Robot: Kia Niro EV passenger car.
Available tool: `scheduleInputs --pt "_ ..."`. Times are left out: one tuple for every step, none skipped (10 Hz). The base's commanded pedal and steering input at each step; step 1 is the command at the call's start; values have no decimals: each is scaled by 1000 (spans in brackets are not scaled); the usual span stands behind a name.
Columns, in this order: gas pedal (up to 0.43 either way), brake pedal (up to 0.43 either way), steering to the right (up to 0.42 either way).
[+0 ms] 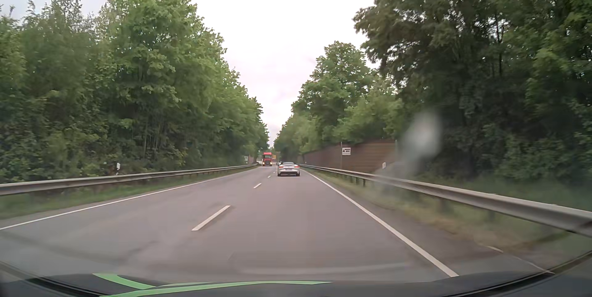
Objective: Follow the waypoints while adhering to traffic rules and regulations
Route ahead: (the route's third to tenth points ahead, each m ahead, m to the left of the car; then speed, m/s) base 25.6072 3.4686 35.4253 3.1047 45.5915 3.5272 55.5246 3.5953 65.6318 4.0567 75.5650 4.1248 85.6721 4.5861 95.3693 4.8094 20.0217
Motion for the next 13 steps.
scheduleInputs --pt "130 0 0" --pt "130 0 0" --pt "130 0 0" --pt "130 0 0" --pt "130 0 0" --pt "130 0 0" --pt "130 0 0" --pt "130 0 0" --pt "138 0 0" --pt "138 0 0" --pt "138 0 -1" --pt "138 0 -1" --pt "138 0 -1"
